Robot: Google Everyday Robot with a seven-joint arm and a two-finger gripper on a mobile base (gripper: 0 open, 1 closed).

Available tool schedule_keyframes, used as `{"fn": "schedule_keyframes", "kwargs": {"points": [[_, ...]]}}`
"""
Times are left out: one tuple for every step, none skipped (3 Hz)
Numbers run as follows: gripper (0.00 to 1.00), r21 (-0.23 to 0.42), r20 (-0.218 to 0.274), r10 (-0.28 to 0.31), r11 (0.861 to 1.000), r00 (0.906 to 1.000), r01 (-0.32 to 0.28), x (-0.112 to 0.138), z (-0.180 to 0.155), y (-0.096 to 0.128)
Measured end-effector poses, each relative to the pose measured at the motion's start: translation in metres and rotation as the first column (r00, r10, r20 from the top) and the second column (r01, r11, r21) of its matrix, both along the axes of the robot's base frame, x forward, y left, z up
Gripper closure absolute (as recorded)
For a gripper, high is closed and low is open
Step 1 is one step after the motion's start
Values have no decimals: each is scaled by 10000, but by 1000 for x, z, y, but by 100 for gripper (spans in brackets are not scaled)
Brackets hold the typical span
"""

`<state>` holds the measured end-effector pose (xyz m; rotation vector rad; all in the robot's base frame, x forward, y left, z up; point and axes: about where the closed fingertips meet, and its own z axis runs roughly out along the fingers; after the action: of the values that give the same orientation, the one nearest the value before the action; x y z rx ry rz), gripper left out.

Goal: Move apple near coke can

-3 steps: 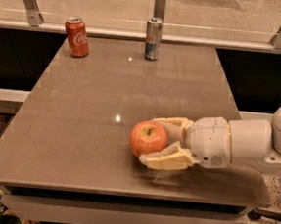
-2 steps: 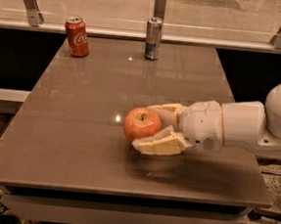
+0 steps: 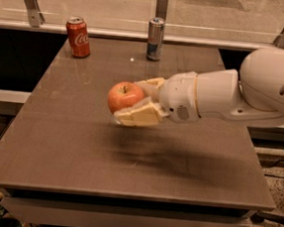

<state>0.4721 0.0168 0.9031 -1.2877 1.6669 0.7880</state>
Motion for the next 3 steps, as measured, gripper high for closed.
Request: {"fn": "schedule_keyframes", "kwargs": {"points": [[100,-145,12,-264,9995,9997,264,31,8,21],[100,-274,20,-343,9990,9994,343,60,11,44],[100,-472,23,-386,9981,9993,386,85,8,68]]}}
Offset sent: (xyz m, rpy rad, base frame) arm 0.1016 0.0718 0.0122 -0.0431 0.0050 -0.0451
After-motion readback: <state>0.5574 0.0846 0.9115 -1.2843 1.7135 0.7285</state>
